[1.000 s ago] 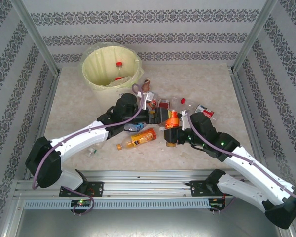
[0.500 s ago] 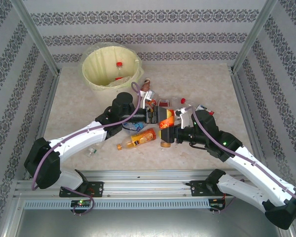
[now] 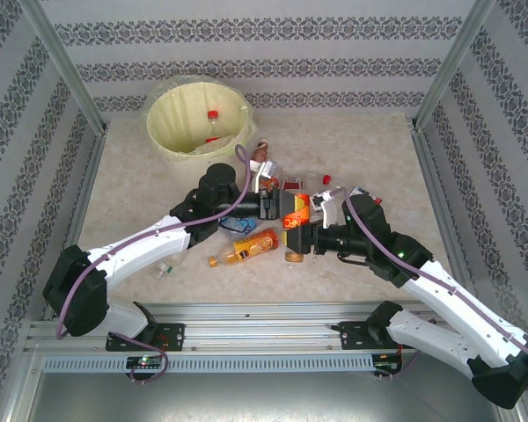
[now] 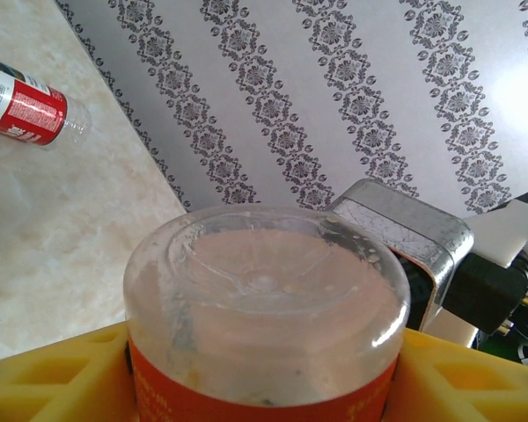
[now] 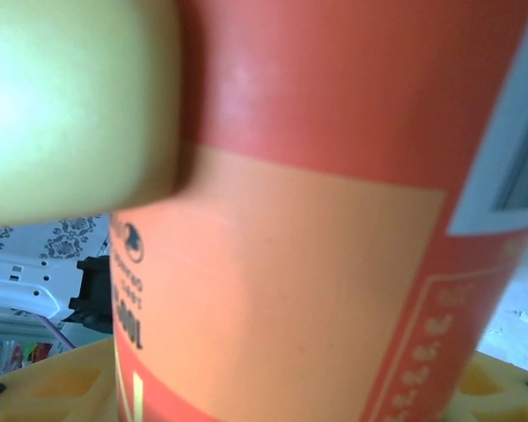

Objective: Put the plastic bottles in the bin

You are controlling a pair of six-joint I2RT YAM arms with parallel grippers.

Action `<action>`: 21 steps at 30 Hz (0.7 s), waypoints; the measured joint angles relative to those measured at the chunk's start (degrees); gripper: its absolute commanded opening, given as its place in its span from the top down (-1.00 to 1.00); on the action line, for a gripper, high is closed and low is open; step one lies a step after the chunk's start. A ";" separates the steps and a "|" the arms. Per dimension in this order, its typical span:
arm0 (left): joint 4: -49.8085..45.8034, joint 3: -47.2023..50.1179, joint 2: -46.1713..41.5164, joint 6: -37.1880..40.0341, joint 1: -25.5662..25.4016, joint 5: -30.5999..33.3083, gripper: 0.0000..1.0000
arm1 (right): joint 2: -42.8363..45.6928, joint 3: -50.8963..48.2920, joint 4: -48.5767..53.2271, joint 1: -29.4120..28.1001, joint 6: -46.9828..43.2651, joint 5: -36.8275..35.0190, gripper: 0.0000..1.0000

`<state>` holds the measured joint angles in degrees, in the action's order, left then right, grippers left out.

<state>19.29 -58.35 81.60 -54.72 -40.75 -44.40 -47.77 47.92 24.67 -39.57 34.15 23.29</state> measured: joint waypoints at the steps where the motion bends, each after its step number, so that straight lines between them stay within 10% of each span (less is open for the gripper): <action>1: -0.07 -0.15 0.00 0.02 0.00 0.02 -0.19 | 0.07 0.04 0.07 0.17 -0.02 0.15 -0.08; 21: -9.86 -8.63 -3.34 1.11 8.24 2.97 -0.04 | 2.29 4.79 3.54 1.25 -0.79 -0.94 -0.92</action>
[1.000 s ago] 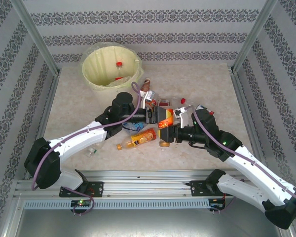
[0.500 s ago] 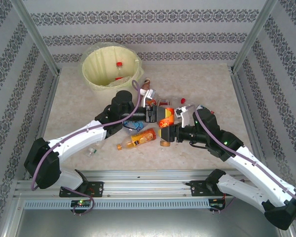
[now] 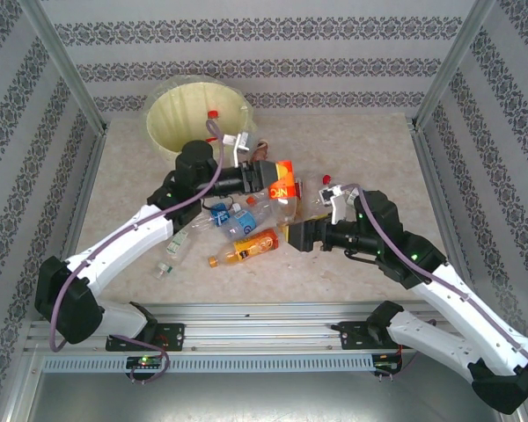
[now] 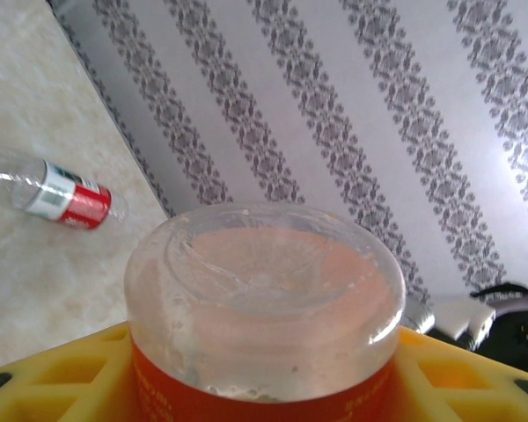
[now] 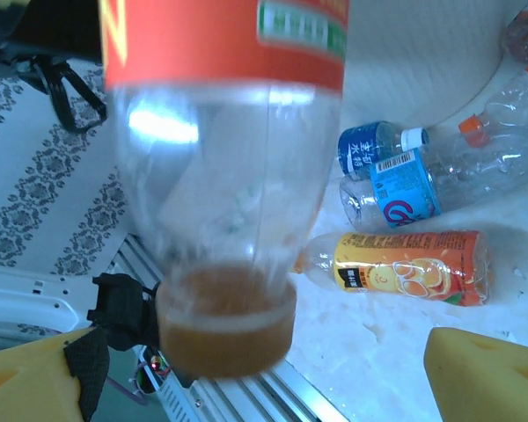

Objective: Put the plastic bottles in the bin

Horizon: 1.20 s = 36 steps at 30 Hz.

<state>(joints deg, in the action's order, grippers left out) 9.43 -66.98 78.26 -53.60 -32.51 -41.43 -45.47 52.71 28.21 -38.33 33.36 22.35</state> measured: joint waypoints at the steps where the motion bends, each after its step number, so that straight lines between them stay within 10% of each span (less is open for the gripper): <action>1: -1.38 -1.40 0.00 0.39 0.96 0.09 -0.04 | 0.24 0.44 0.26 0.24 0.00 -0.02 -0.94; 21: -25.16 -35.89 12.22 10.08 22.60 2.89 -0.03 | -1.66 6.56 5.90 1.86 0.76 -3.45 -0.96; 36: -36.44 -47.39 22.45 21.09 27.39 9.16 -0.04 | -2.10 7.34 8.90 1.99 -0.46 -5.68 -0.96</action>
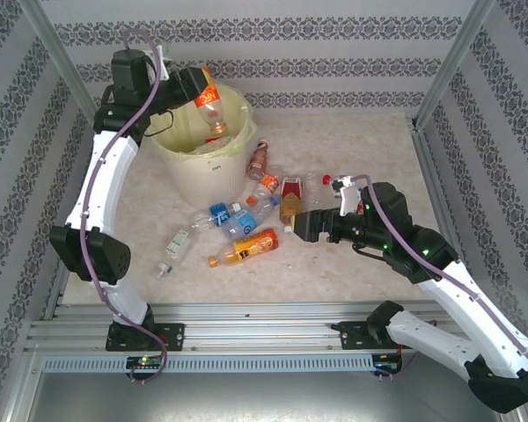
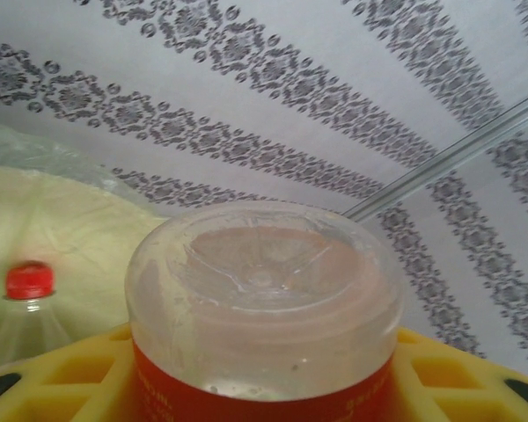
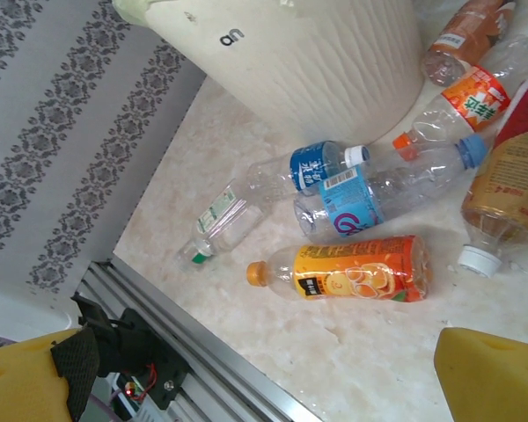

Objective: Put the plastic bottles in the bin

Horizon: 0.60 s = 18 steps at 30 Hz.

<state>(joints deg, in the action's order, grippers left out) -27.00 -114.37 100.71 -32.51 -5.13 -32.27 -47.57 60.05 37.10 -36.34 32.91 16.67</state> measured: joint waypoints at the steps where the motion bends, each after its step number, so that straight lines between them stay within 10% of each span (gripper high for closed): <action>1: -0.83 0.00 0.55 1.16 0.00 0.31 -0.04 | 0.00 0.15 0.26 0.20 -0.11 -0.37 -0.96; 18: -11.47 0.04 5.57 15.10 -1.20 3.87 -0.08 | -1.09 0.22 1.75 0.63 -0.26 -1.86 -0.95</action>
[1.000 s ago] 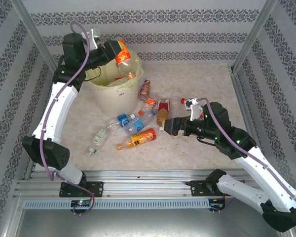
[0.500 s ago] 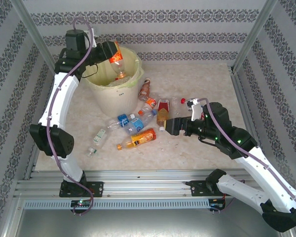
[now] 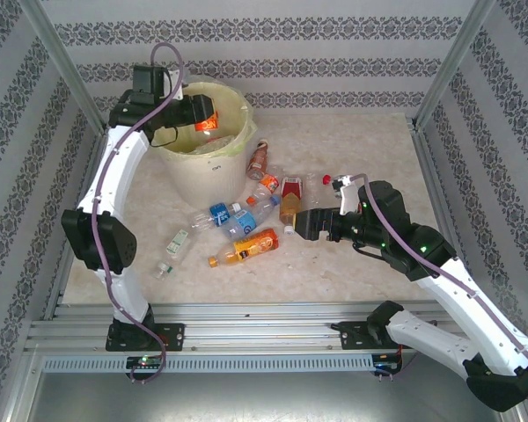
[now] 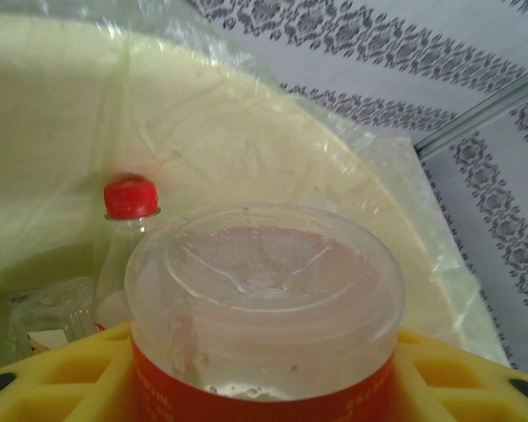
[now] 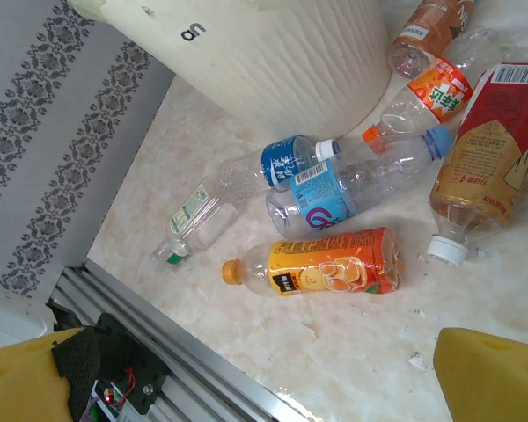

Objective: Put the plastic bottles in the bin

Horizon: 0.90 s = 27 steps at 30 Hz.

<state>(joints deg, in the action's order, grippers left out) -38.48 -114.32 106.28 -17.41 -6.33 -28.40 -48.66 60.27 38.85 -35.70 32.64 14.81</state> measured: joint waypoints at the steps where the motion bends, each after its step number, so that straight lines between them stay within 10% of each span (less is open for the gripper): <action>1: -0.66 0.00 0.48 0.66 -0.44 0.24 -0.09 | -0.02 0.00 0.02 0.00 0.00 0.00 -0.95; 27: -11.34 -6.12 7.26 6.78 -4.22 1.86 -0.65 | -0.02 -1.33 3.96 2.60 0.04 -5.09 -0.89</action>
<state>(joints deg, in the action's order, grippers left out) -49.82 -120.44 113.54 -10.63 -10.55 -26.55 -48.69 58.94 42.81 -33.10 32.69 9.72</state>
